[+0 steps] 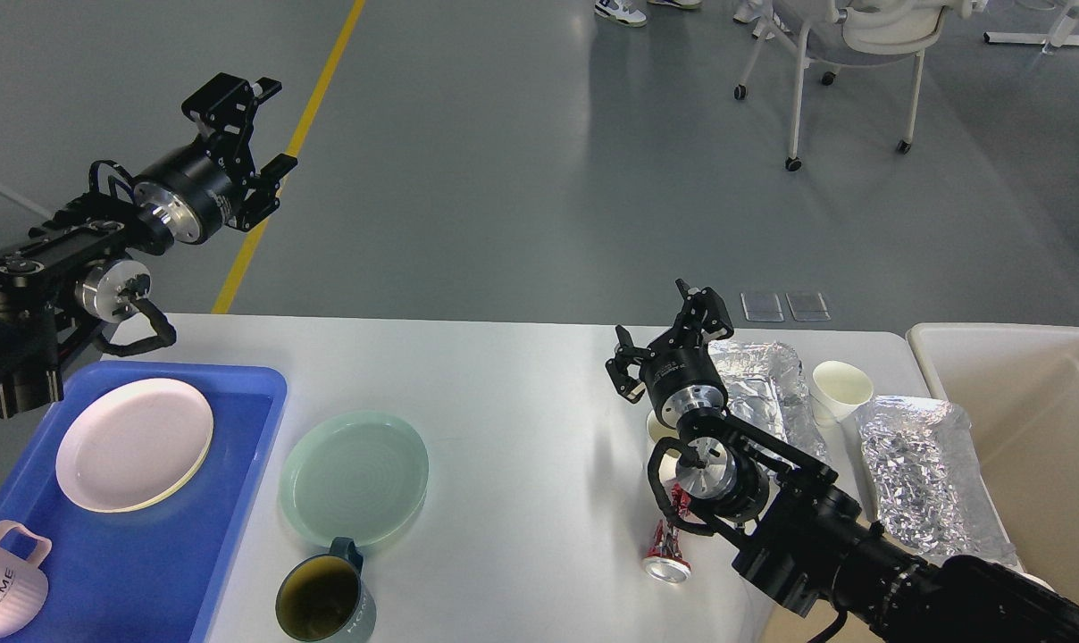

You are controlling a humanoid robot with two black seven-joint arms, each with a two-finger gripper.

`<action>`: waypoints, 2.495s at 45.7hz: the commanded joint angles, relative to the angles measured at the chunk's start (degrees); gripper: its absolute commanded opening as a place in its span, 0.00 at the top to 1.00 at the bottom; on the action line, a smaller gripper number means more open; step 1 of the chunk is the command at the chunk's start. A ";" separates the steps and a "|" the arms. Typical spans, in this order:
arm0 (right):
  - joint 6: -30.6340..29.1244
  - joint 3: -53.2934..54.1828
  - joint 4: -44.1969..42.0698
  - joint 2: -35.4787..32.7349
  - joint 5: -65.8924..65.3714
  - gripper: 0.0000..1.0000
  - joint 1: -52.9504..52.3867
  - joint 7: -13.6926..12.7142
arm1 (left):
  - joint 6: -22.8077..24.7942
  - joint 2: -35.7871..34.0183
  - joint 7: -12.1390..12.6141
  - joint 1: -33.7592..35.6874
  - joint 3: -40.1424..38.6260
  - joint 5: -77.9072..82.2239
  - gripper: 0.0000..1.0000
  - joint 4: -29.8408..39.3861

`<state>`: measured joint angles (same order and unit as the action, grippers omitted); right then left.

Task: Tidy desktop
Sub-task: 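Raise the left arm up and outward away from the blue tray, then lower the left gripper onto the dark green mug beside the green plate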

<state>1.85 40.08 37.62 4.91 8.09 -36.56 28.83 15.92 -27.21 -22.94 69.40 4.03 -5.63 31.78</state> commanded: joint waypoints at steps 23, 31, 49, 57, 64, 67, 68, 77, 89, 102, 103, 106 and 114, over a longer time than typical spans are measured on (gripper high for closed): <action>0.00 0.00 -0.09 0.01 0.00 0.00 0.00 0.00 | -0.62 -2.32 0.00 9.88 0.54 0.26 0.03 -1.11; 0.00 0.00 -0.09 0.01 0.00 0.00 0.00 0.00 | -0.71 -2.32 0.00 9.88 1.50 3.59 0.03 -1.11; 0.00 0.00 -0.09 0.01 0.00 0.00 0.00 0.00 | -0.01 -1.36 0.00 9.97 13.19 29.34 0.03 -0.50; 0.00 0.00 -0.09 0.01 0.00 0.00 0.00 0.00 | 0.17 2.42 0.00 10.06 20.22 38.31 0.03 -0.14; 0.00 0.00 0.00 0.01 0.00 0.00 0.00 0.00 | 0.17 5.06 0.00 10.14 26.20 41.48 0.03 0.64; 0.00 0.00 0.00 0.01 0.00 0.00 0.00 0.00 | 0.17 5.23 0.00 10.76 29.18 41.57 0.03 1.79; 0.00 0.00 0.08 0.01 0.00 0.00 0.00 0.00 | 0.17 5.23 0.00 11.37 30.15 41.57 0.03 2.49; 0.00 0.00 0.08 0.01 0.00 0.00 0.00 0.00 | 0.17 4.01 -0.09 17.26 34.03 40.69 0.03 13.29; 0.00 -0.09 0.17 0.01 0.00 0.00 0.00 0.00 | 0.17 4.18 -0.44 25.87 50.36 40.08 0.03 27.80; 0.00 0.00 0.17 0.01 0.00 0.00 0.00 0.00 | 0.17 4.44 -0.88 37.12 63.37 31.03 0.03 32.02; 0.00 0.00 0.17 0.01 0.00 0.00 0.00 0.00 | 0.17 4.44 -0.97 38.08 64.25 30.85 0.03 32.03; 0.00 0.00 0.17 0.01 0.00 0.00 0.00 0.00 | 0.25 4.88 -0.71 40.55 65.84 30.85 0.03 32.20; 0.00 0.00 0.08 0.01 0.00 0.00 0.00 0.00 | 1.48 9.09 -0.44 44.86 70.76 30.76 0.03 32.55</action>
<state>1.84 40.05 37.78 4.93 8.09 -36.56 28.83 16.34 -21.25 -23.53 111.66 71.82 25.19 63.98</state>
